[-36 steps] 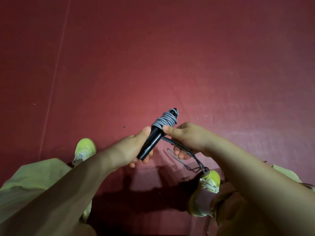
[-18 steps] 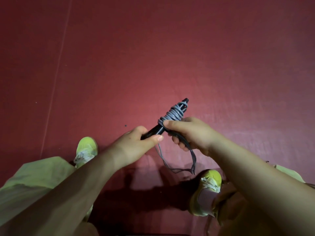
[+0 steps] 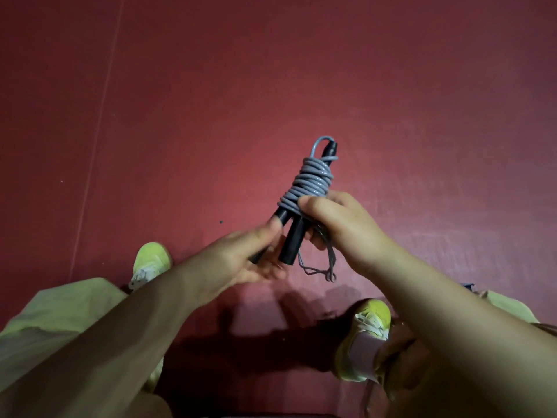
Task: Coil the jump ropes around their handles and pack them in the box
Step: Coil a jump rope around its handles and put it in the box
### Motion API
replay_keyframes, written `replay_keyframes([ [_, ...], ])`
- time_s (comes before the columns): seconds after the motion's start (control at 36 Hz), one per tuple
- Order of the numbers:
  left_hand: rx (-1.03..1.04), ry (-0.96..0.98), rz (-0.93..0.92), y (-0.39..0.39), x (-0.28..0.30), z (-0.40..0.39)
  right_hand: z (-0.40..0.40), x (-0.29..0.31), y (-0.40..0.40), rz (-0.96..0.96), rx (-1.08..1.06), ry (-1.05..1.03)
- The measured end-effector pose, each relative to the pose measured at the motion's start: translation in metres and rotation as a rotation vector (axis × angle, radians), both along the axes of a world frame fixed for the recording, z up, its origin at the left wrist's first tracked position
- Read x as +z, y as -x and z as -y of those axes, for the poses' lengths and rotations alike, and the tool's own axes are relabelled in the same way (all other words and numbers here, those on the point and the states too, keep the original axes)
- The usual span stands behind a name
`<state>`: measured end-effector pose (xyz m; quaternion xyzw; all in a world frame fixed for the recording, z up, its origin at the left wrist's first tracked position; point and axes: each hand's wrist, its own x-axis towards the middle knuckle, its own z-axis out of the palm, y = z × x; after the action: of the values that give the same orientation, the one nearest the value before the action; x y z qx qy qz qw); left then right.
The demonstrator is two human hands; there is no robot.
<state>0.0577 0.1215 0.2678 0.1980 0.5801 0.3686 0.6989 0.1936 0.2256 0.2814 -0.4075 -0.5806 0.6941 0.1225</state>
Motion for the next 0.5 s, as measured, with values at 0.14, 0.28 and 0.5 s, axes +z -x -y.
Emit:
replay_keyframes([
  [0.14, -0.023, 0.044, 0.711, 0.005, 0.003, 0.004, -0.003, -0.003, -0.001, -0.15, 0.029, 0.101],
  [0.28, 0.136, 0.136, 0.609, 0.002, 0.009, 0.001, -0.005, 0.003, -0.002, -0.141, 0.108, 0.033],
  [0.5, 0.088, 0.201, 0.267, 0.006, 0.006, -0.006, -0.008, -0.002, -0.007, 0.101, 0.193, 0.088],
])
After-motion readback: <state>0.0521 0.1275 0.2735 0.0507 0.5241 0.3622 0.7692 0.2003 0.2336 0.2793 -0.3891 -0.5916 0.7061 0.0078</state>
